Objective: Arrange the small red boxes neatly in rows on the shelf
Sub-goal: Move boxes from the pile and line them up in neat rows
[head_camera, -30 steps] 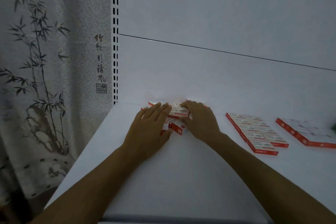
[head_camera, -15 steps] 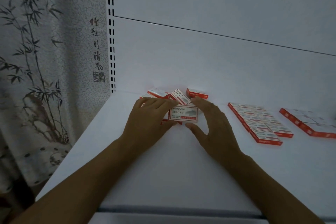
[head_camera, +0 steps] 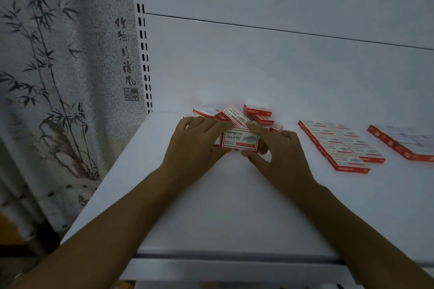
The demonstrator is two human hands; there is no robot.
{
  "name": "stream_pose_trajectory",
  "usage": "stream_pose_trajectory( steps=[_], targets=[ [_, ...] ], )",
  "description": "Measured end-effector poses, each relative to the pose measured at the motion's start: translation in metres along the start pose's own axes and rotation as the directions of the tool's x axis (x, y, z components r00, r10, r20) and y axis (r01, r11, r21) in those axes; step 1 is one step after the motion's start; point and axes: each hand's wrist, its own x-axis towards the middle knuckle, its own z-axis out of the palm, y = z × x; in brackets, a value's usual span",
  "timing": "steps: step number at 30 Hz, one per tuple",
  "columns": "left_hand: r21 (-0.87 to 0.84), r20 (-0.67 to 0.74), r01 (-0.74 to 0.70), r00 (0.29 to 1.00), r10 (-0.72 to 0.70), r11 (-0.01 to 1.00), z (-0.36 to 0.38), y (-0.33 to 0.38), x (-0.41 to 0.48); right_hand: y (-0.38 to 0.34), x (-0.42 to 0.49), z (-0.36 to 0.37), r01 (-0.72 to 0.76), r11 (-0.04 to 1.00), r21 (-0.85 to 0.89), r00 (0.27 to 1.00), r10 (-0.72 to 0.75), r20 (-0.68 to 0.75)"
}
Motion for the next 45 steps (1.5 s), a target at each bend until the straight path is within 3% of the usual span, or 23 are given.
stream_pose_trajectory(
  steps=[7, 11, 16, 23, 28, 33, 37, 45],
  targets=[
    [-0.027, 0.050, 0.030, 0.998, -0.028, 0.999, -0.008, 0.008, 0.005, -0.002, 0.009, -0.020, 0.105, 0.975, -0.196, 0.994, -0.109, -0.011],
    [-0.035, 0.024, -0.001, 1.000, 0.002, 0.999, -0.015, 0.033, 0.020, 0.013, 0.006, -0.049, 0.148, 0.965, -0.216, 0.986, -0.160, -0.039],
    [-0.068, 0.018, -0.030, 0.999, 0.032, 0.997, -0.002, 0.082, 0.045, 0.051, -0.008, -0.085, 0.104, 0.959, -0.264, 0.993, -0.113, -0.021],
    [-0.161, 0.145, 0.034, 0.989, -0.010, 0.986, 0.044, 0.176, 0.073, 0.131, -0.049, -0.144, 0.071, 0.927, -0.369, 0.995, -0.090, -0.035],
    [-0.158, 0.394, 0.152, 0.916, -0.079, 0.976, 0.081, 0.231, 0.080, 0.191, -0.077, -0.176, -0.024, 0.950, -0.312, 0.998, 0.041, 0.049],
    [-0.049, 0.547, 0.120, 0.834, -0.074, 0.992, 0.111, 0.245, 0.075, 0.237, -0.098, -0.186, -0.121, 0.974, -0.194, 0.949, 0.171, 0.264],
    [-0.077, 0.564, 0.186, 0.818, -0.111, 0.979, 0.116, 0.249, 0.071, 0.252, -0.097, -0.174, -0.098, 0.987, -0.124, 0.916, 0.138, 0.376],
    [-0.074, 0.552, 0.210, 0.823, -0.135, 0.975, 0.117, 0.248, 0.071, 0.265, -0.080, -0.158, -0.106, 0.994, -0.025, 0.907, 0.107, 0.407]
  ],
)
